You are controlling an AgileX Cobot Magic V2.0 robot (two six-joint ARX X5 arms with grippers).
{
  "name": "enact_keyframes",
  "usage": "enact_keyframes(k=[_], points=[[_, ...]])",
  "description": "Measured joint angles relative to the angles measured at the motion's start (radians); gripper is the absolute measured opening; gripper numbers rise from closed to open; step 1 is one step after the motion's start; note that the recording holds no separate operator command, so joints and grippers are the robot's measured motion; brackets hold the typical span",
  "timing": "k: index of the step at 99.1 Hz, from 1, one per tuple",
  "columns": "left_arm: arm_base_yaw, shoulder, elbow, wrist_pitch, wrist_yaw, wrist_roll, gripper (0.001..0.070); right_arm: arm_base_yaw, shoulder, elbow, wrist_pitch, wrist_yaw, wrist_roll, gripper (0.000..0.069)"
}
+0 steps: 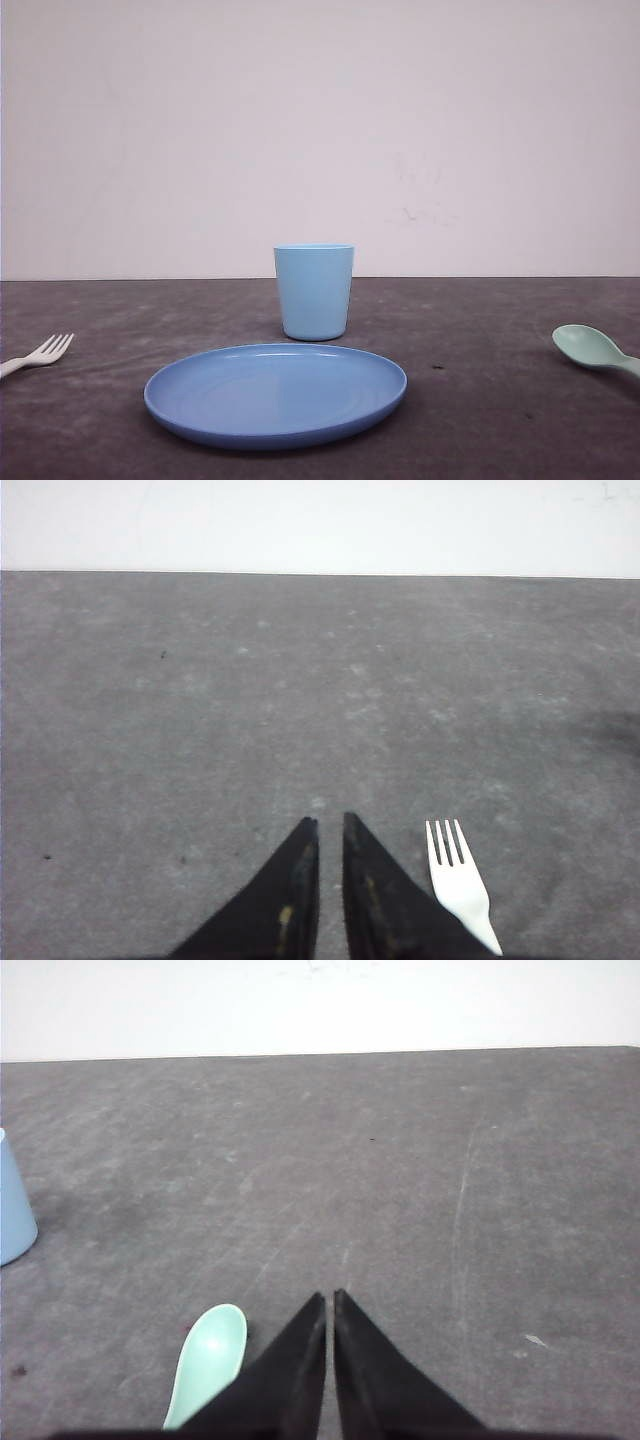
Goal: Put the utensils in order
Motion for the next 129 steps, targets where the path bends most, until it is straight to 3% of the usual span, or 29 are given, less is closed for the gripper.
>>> enact_keyframes(k=[19, 40, 55, 75, 105, 129], points=[[0.000, 0.000, 0.000, 0.020, 0.011, -0.091, 0.0018, 0.000, 0.000, 0.000, 0.001, 0.000, 0.055, 0.0014], [0.000, 0.000, 0.012, 0.237, 0.057, -0.257, 0.0018, 0.000, 0.001, 0.084, -0.008, -0.034, 0.175, 0.0011], [0.000, 0.005, 0.127, 0.282, 0.068, -0.295, 0.0018, 0.000, 0.012, 0.232, -0.024, -0.034, 0.198, 0.0010], [0.000, 0.091, 0.363, 0.127, 0.087, -0.277, 0.0018, 0.000, 0.126, 0.462, -0.126, -0.035, 0.196, 0.0010], [0.000, 0.377, 0.774, -0.266, 0.097, -0.144, 0.0018, 0.000, 0.431, 0.801, -0.349, -0.035, 0.089, 0.0010], [-0.003, 0.616, 0.885, -0.405, 0.097, -0.094, 0.0018, 0.000, 0.660, 0.905, -0.457, -0.051, -0.005, 0.0010]])
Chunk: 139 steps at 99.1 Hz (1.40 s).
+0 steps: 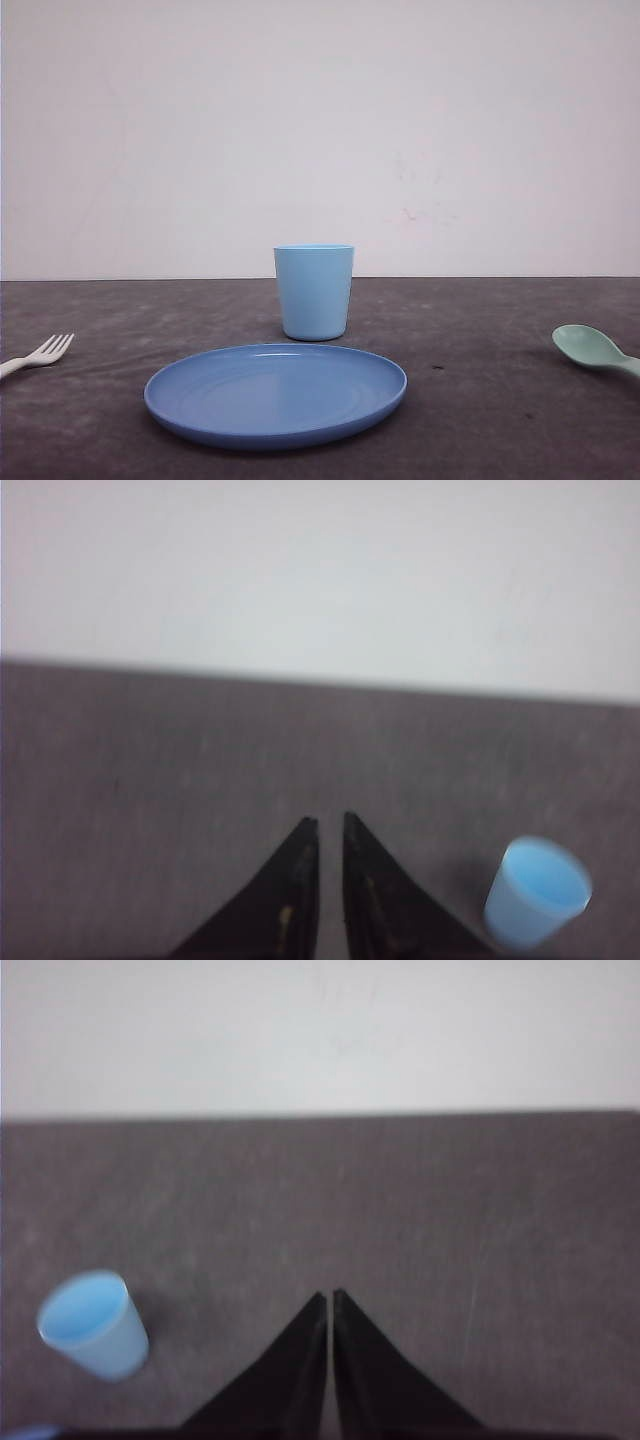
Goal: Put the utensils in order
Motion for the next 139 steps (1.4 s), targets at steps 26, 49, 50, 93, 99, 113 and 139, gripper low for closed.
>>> enact_keyframes(k=[26, 49, 50, 93, 99, 113, 139], points=[[-0.029, 0.223, 0.000, -0.057, -0.004, 0.037, 0.0018, 0.002, 0.238, -0.001, -0.124, 0.037, -0.034, 0.0010], [-0.032, 0.304, 0.000, -0.060, -0.008, 0.057, 0.0018, 0.002, 0.332, -0.001, -0.147, 0.056, -0.037, 0.0010], [-0.032, 0.305, 0.000, -0.061, -0.008, 0.057, 0.0018, 0.002, 0.332, -0.001, -0.147, 0.056, -0.037, 0.0010], [-0.032, 0.306, 0.000, -0.097, -0.008, 0.068, 0.0449, 0.002, 0.333, -0.001, -0.146, 0.056, -0.039, 0.0504], [-0.032, 0.306, 0.000, -0.105, -0.008, 0.069, 0.0473, 0.002, 0.333, -0.001, -0.146, 0.056, -0.039, 0.0598], [-0.032, 0.306, 0.000, -0.128, -0.008, 0.068, 0.0486, 0.002, 0.333, -0.001, -0.146, 0.056, -0.039, 0.0679], [-0.063, 0.335, -0.003, -0.182, -0.007, 0.028, 0.0486, 0.002, 0.333, -0.001, -0.165, 0.056, -0.039, 0.0680]])
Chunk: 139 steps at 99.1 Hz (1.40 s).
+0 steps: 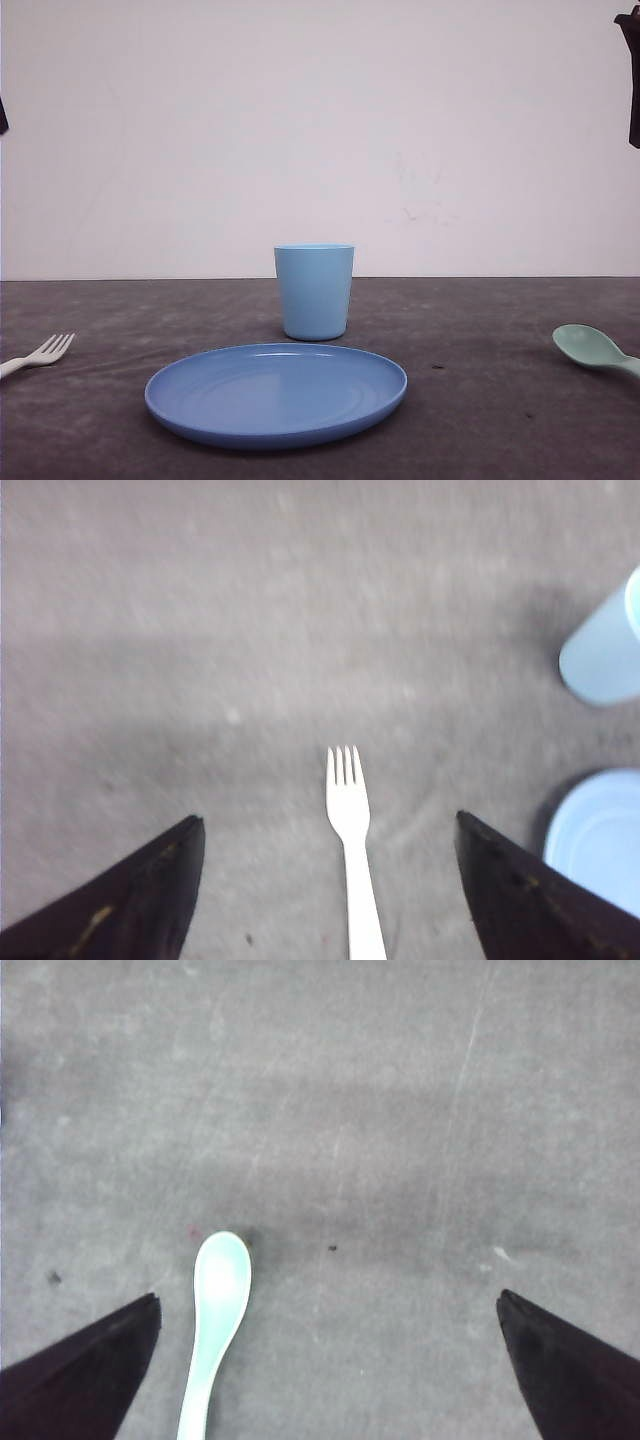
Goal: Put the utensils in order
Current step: 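Lower the left gripper over the white fork and close on its handle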
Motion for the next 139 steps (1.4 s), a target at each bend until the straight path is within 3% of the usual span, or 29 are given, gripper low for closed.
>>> enact_keyframes(k=[26, 62, 79, 96, 113, 139], points=[[-0.082, 0.078, -0.098, 0.008, 0.000, -0.046, 0.0486, 0.000, 0.000, 0.000, -0.007, 0.000, 0.000, 0.0680], [-0.167, 0.257, -0.163, 0.169, -0.004, -0.085, 0.0479, 0.000, 0.000, 0.000, -0.006, 0.000, 0.000, 0.0680], [-0.188, 0.357, -0.163, 0.212, -0.073, -0.086, 0.0476, 0.000, 0.000, 0.000, -0.007, 0.000, 0.000, 0.0680], [-0.203, 0.429, -0.163, 0.226, -0.089, -0.086, 0.0476, 0.000, 0.000, 0.000, -0.006, 0.000, 0.000, 0.0680], [-0.220, 0.461, -0.163, 0.247, -0.141, -0.086, 0.0473, 0.000, 0.000, 0.000, -0.007, 0.000, 0.000, 0.0680], [-0.242, 0.461, -0.163, 0.251, -0.177, -0.086, 0.0281, 0.000, 0.000, 0.000, -0.006, 0.000, 0.000, 0.0680]])
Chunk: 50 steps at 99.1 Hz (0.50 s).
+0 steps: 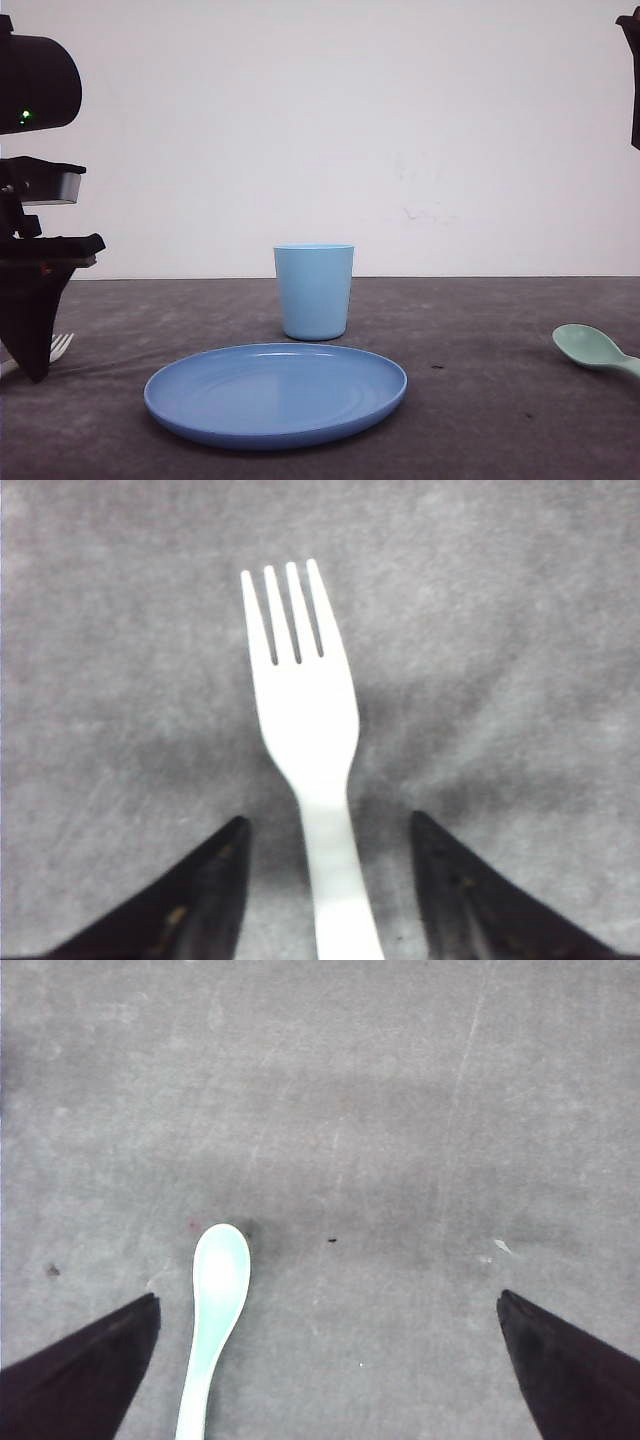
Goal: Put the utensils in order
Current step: 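Lower the left gripper over the white fork and close on its handle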
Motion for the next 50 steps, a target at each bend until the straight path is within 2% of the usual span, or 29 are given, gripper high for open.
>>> enact_keyframes(k=[24, 38, 50], points=[[-0.003, 0.000, 0.000, 0.014, 0.000, -0.003, 0.0259, 0.000, 0.000, 0.000, 0.000, 0.000, 0.000, 0.0680], [-0.003, 0.000, 0.000, 0.014, 0.000, -0.003, 0.0168, 0.000, 0.000, 0.000, 0.000, 0.000, 0.000, 0.0680], [-0.003, 0.000, 0.000, 0.014, 0.000, -0.004, 0.0146, 0.000, 0.000, 0.000, 0.000, 0.000, 0.000, 0.0680]])
